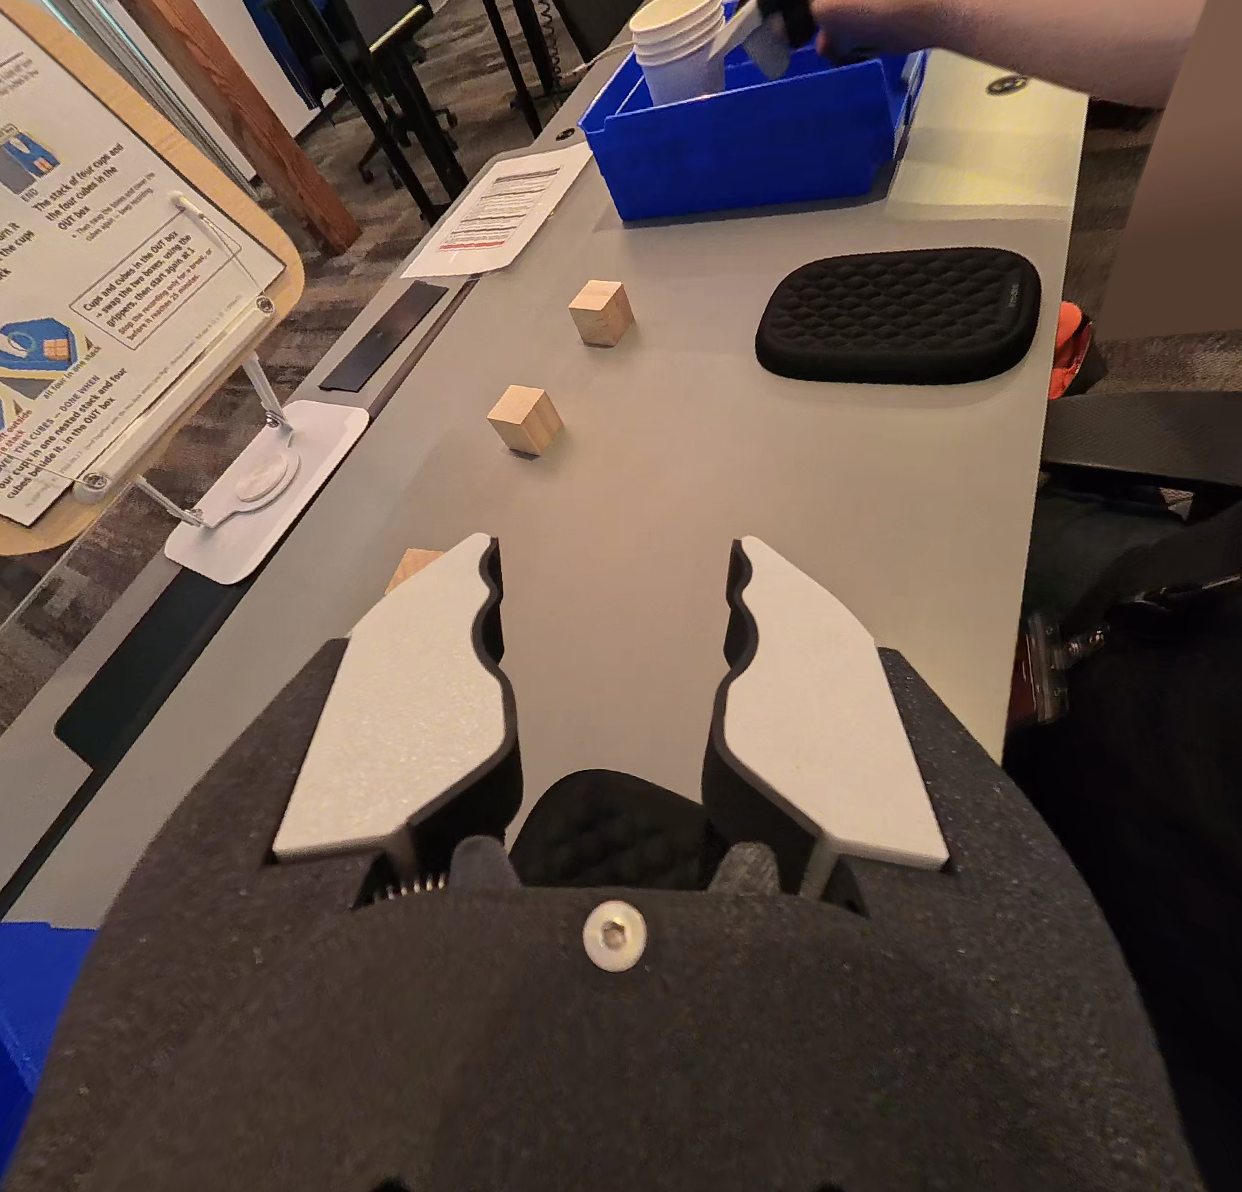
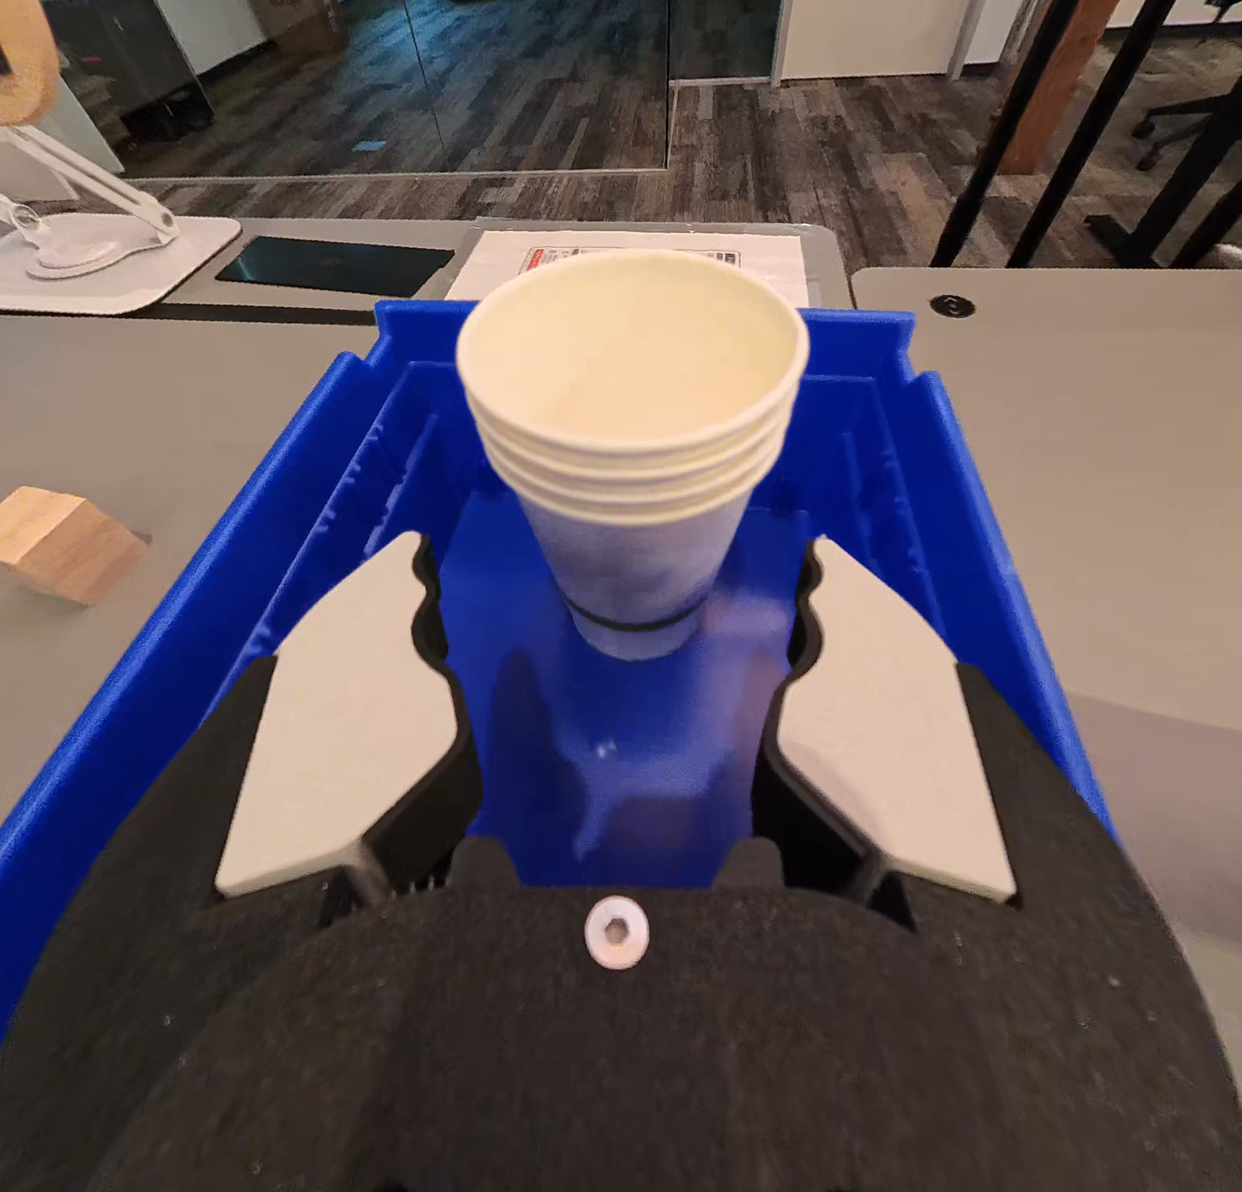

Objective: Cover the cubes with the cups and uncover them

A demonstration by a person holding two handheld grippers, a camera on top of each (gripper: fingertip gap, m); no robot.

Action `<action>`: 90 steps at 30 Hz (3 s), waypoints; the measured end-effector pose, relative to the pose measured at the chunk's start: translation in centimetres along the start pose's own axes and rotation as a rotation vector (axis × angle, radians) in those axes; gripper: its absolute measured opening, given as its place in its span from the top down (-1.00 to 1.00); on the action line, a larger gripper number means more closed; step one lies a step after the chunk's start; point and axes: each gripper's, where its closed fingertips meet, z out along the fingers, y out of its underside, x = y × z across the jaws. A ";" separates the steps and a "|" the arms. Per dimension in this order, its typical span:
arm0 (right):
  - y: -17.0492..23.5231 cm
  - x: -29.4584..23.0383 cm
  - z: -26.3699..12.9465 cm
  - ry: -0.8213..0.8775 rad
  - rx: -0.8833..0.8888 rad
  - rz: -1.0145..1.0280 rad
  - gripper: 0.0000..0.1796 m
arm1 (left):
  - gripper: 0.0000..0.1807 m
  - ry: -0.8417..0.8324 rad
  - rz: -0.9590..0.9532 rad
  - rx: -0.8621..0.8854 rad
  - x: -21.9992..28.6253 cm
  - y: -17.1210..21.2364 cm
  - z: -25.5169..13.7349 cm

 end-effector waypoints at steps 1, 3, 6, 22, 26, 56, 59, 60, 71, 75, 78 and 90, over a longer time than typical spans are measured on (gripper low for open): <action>-0.1 0.0 -1.1 0.010 0.007 -0.010 -0.13 | 0.29 -0.002 -0.002 0.004 -0.2 0.1 0.0; -0.7 0.3 -3.5 0.042 0.048 -0.041 -0.11 | 0.29 -0.003 -0.006 0.025 -0.8 -0.1 0.0; -3.6 0.1 -7.9 0.112 0.150 -0.115 -0.04 | 0.33 -0.008 -0.015 0.078 -2.2 -1.5 0.2; -3.8 -28.3 -3.3 -0.592 -0.348 -0.879 0.18 | 0.32 -0.268 0.122 0.320 -15.4 -14.2 3.0; -0.3 -29.4 1.1 -0.555 -0.533 -0.999 0.35 | 0.47 -0.208 0.074 0.357 -15.9 -12.4 4.4; -6.8 -18.2 -4.4 -0.258 -0.667 -0.888 0.50 | 0.40 -0.090 -0.063 0.375 -15.7 -11.0 3.6; -4.9 -10.3 -7.0 -0.109 -0.807 -0.687 0.50 | 0.40 -0.118 -0.067 0.351 -15.9 -10.9 3.9; -3.6 -8.0 -7.5 -0.063 -0.855 -0.628 0.50 | 0.40 -0.122 -0.073 0.345 -16.0 -10.9 3.9; 8.4 2.2 -5.1 0.099 -1.072 -0.206 0.49 | 0.40 -0.184 -0.051 0.296 -15.8 -10.7 3.7; 8.9 3.1 -4.4 0.147 -1.106 -0.151 0.49 | 0.41 -0.187 -0.052 0.305 -15.8 -10.9 3.4; 9.2 3.9 -4.4 0.197 -1.135 -0.115 0.49 | 0.41 -0.193 -0.041 0.297 -15.7 -10.8 3.4; 9.7 4.3 -4.3 0.208 -1.024 -0.016 0.32 | 0.41 -0.192 -0.080 0.313 -16.5 -10.4 2.6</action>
